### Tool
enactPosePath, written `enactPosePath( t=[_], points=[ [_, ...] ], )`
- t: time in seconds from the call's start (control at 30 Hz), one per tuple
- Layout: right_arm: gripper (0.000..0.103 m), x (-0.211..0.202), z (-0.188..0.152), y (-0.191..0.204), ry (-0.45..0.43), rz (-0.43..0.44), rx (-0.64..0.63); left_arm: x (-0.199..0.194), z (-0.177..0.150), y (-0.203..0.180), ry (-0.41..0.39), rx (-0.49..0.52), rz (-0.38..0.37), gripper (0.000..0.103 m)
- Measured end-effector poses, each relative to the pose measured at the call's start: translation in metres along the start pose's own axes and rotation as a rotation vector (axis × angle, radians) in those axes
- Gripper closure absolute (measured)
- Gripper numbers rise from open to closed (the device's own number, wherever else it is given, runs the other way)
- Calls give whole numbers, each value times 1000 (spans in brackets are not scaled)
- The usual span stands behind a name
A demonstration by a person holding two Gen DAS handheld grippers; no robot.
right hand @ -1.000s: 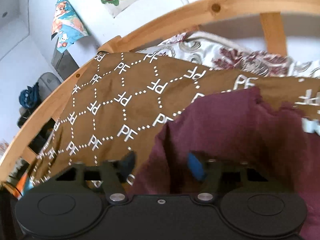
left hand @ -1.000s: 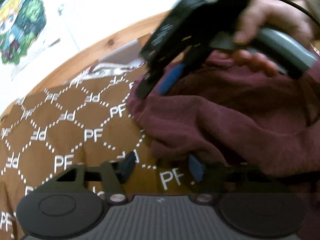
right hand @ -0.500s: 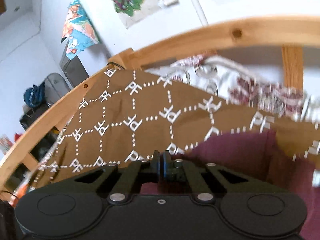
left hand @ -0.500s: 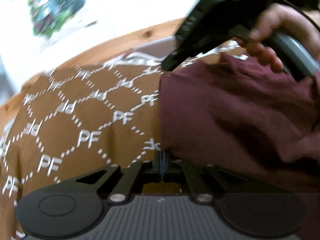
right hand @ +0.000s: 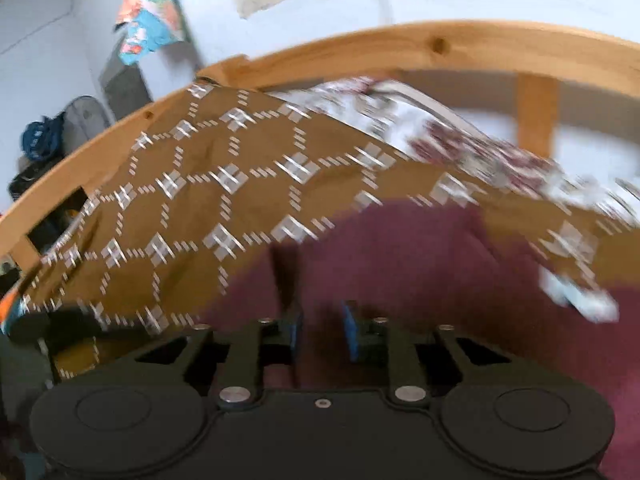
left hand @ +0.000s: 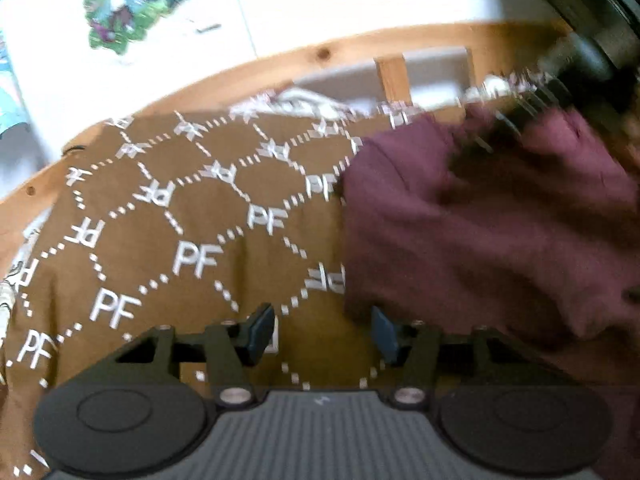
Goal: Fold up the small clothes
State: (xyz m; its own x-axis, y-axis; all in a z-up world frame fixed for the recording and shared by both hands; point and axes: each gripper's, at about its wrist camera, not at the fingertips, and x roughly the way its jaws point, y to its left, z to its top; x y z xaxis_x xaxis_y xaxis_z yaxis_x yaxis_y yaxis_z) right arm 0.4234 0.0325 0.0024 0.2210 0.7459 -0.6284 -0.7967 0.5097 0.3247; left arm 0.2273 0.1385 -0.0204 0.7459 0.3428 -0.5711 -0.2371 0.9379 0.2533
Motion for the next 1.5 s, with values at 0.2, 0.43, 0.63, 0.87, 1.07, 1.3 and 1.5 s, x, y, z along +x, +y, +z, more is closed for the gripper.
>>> enactPosePath(
  t=[0.2, 0.43, 0.63, 0.87, 1.07, 1.3, 1.5],
  points=[
    [35, -63, -50, -23, -2, -92, 1, 4, 40, 6, -99, -89, -6, 20],
    [11, -131, -105, -12, -37, -175, -29, 89, 66, 1, 61, -144, 124, 46],
    [6, -174, -148, 0, -42, -210, 18, 105, 54, 2, 73, -149, 200, 58],
    [7, -194, -183, 12, -108, -297, 81, 75, 55, 0, 10, -152, 186, 31],
    [28, -206, -205, 18, -164, -277, 218, 17, 43, -13, -31, -95, 111, 16],
    [47, -208, -227, 26, -149, -224, 422, -18, 14, -39, 19, -10, 11, 11],
    [97, -200, -236, 24, -128, -213, 626, -9, 10, -46, 137, -44, 21, 12]
  ],
)
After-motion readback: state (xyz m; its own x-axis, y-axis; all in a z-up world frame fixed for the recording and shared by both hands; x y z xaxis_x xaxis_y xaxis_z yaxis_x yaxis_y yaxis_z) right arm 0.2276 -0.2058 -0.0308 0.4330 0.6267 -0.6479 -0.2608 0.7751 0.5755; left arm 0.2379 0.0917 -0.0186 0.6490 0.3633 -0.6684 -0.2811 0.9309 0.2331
